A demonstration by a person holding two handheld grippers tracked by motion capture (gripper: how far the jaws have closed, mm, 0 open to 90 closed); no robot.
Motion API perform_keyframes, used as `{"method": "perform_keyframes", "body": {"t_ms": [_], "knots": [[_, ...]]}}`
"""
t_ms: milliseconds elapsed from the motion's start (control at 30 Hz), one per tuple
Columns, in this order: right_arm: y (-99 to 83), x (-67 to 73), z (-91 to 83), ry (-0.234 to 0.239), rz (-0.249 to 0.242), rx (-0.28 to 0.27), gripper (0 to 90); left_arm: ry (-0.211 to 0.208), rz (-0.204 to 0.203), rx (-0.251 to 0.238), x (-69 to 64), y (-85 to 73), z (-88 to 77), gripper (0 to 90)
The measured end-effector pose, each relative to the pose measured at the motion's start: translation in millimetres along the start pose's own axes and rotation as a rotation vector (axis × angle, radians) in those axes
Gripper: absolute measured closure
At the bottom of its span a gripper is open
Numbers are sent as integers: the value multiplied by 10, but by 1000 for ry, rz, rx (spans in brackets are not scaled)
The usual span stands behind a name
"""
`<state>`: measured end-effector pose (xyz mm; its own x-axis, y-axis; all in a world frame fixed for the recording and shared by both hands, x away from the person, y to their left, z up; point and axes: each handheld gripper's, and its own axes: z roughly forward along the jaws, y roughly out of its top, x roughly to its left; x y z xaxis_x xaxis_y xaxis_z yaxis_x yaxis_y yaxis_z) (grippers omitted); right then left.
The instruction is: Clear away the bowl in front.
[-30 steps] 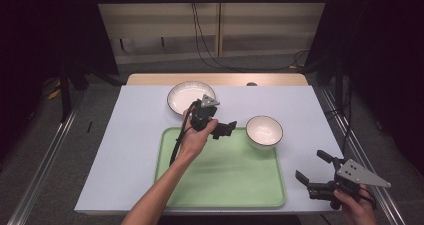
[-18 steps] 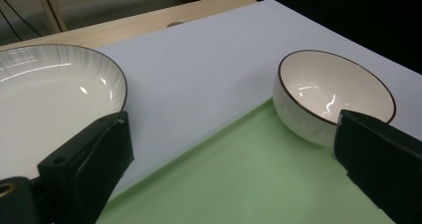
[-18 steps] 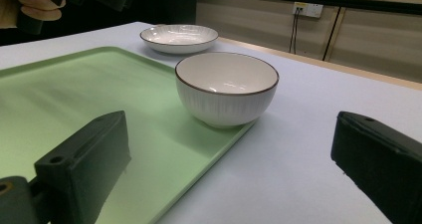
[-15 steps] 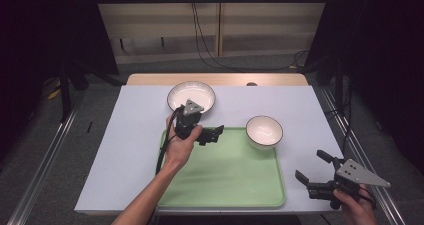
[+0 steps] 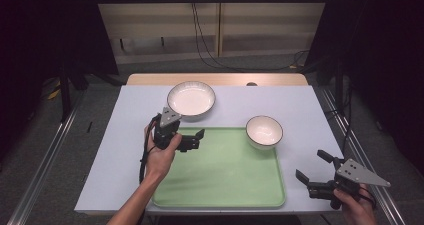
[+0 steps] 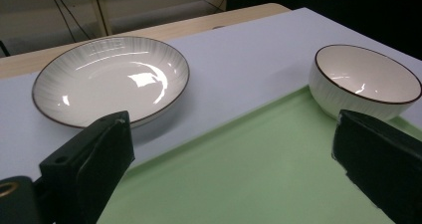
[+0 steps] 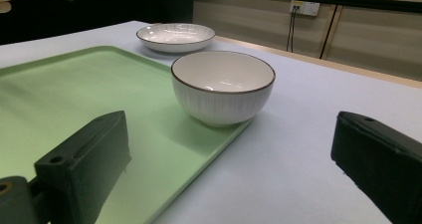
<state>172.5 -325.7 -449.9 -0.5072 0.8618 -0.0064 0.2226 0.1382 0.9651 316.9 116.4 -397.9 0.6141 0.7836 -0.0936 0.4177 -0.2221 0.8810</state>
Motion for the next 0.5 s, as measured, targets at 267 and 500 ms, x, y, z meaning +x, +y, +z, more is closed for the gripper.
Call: {"method": "perform_keyframes", "body": {"t_ms": [267,500], "knots": [[2,-2,-4,-1,-2,-3,14,33,4,4,100,-182,-279,26],[1,-7,0,-3,0,0,14,59,-25,3,193,-356,-498,27]]}}
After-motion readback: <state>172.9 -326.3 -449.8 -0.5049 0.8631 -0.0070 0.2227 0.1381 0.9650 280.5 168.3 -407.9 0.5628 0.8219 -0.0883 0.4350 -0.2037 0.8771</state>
